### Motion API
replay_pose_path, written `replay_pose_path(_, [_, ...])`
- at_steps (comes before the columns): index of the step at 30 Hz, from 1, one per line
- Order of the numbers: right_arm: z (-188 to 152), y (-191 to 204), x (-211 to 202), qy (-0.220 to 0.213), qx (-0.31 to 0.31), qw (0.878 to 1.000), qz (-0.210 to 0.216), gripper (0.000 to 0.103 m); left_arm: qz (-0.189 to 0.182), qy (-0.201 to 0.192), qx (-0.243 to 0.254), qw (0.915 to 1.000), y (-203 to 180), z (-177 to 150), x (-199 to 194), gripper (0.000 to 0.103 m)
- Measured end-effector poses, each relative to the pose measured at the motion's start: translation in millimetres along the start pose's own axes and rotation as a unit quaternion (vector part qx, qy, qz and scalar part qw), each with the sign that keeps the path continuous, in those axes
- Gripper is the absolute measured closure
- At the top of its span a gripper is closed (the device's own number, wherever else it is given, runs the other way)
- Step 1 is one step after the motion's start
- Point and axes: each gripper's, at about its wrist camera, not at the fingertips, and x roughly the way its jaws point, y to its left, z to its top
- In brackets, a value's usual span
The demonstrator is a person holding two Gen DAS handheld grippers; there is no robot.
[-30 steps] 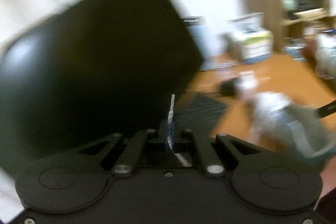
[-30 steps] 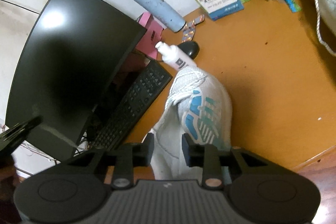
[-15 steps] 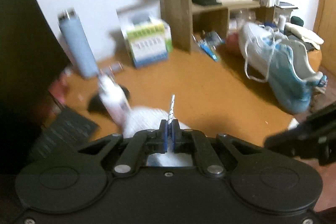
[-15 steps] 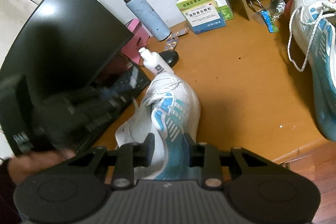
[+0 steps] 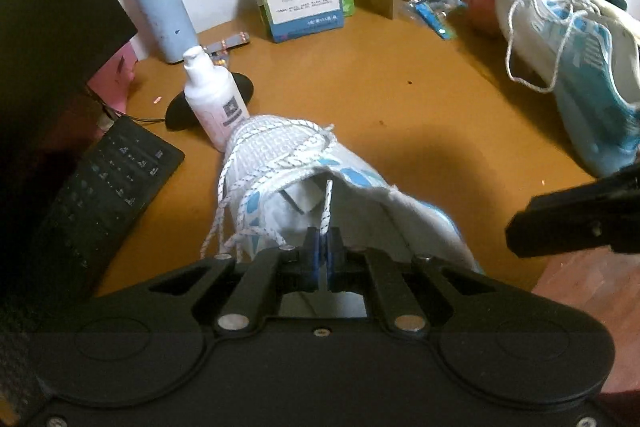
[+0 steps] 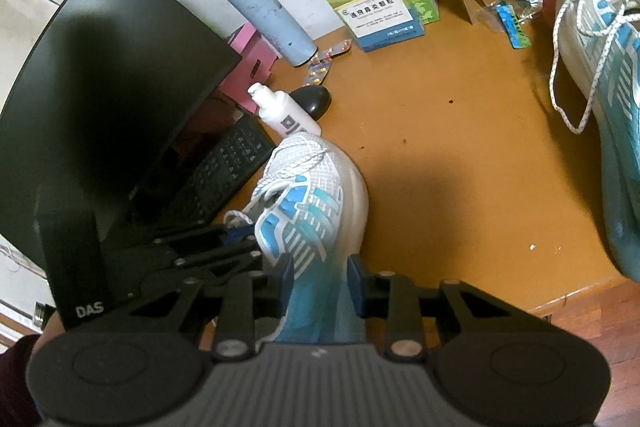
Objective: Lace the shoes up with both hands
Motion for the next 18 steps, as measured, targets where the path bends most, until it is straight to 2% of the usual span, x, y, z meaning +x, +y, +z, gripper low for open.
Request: replay_pose_path(18, [5.0,-5.6,3.0,0.009,0.0,1.0,-0.011,0.072,-0.005,0.004,0.009,0.9999,0.8,5.4,10.0,0.102])
